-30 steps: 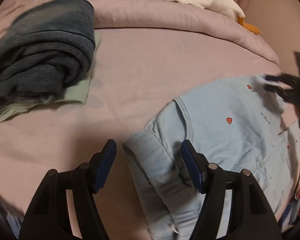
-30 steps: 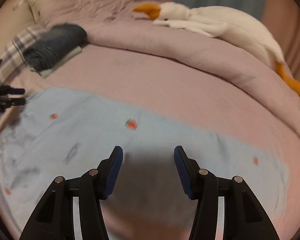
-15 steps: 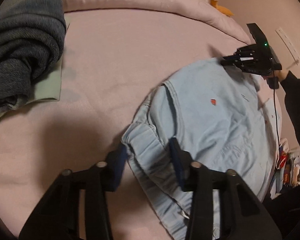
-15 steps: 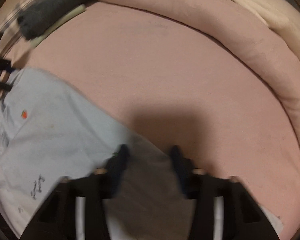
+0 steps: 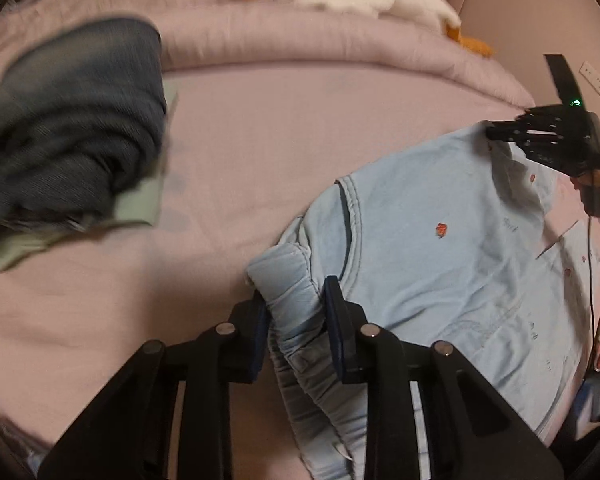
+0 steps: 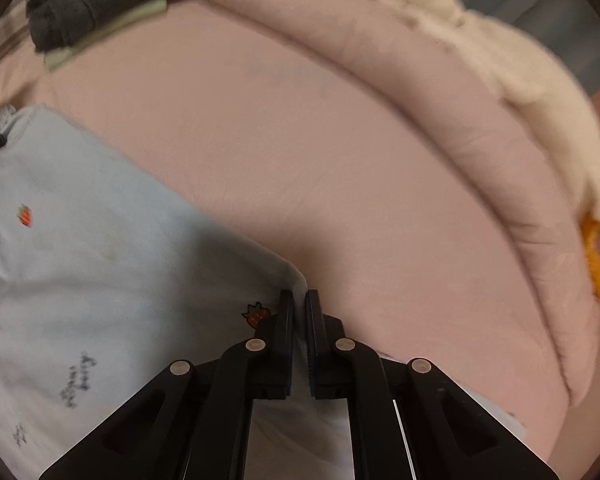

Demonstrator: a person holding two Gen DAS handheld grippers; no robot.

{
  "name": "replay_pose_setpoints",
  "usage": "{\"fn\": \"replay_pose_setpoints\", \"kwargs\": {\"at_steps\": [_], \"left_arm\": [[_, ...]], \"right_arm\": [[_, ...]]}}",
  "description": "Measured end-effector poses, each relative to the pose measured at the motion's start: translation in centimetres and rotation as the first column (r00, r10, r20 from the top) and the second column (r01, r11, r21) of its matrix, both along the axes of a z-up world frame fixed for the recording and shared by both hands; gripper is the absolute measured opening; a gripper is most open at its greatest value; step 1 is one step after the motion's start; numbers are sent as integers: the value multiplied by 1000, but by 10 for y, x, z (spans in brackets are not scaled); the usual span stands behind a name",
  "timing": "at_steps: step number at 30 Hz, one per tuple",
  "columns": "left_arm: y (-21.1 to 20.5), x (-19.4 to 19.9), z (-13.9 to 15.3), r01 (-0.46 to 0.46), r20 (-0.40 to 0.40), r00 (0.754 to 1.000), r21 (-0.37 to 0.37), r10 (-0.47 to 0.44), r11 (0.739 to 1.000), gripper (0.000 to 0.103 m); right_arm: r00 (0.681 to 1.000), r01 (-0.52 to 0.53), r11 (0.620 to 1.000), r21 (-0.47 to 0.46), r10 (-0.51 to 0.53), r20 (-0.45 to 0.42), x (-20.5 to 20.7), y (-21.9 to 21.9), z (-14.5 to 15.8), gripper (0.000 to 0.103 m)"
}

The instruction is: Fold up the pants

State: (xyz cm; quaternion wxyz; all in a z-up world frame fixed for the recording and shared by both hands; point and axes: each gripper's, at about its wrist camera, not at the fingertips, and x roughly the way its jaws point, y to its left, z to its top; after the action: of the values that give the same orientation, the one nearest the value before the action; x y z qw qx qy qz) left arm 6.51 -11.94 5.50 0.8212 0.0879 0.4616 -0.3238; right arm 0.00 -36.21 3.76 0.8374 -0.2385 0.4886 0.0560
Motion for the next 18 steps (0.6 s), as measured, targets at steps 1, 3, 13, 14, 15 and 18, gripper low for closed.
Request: {"fn": "replay_pose_setpoints", "kwargs": {"at_steps": [1, 3, 13, 14, 15, 18], "left_arm": [[3, -5, 7, -4, 17, 1000, -19, 4, 1000, 25], [8, -26, 24, -3, 82, 997, -52, 7, 999, 25], [53, -116, 61, 47, 320, 947, -74, -21, 996, 24], [55, -123, 61, 49, 326, 945, -79, -21, 996, 24], [57, -134, 58, 51, 336, 942, -82, -21, 995, 24], [67, -160, 51, 61, 371, 928, -72, -30, 996, 25]], "right_arm": [[999, 11, 1000, 16, -12, 32, -10, -1, 12, 5], [993, 21, 999, 36, -25, 112, -37, 2, 39, 5], [954, -6, 998, 66, -14, 299, -146, 19, 106, 5], [952, -10, 997, 78, -14, 305, -169, 24, 107, 5], [952, -12, 996, 87, -15, 306, -181, 17, 104, 5], [954, -25, 997, 78, 0, 299, -211, 12, 95, 5]]}}
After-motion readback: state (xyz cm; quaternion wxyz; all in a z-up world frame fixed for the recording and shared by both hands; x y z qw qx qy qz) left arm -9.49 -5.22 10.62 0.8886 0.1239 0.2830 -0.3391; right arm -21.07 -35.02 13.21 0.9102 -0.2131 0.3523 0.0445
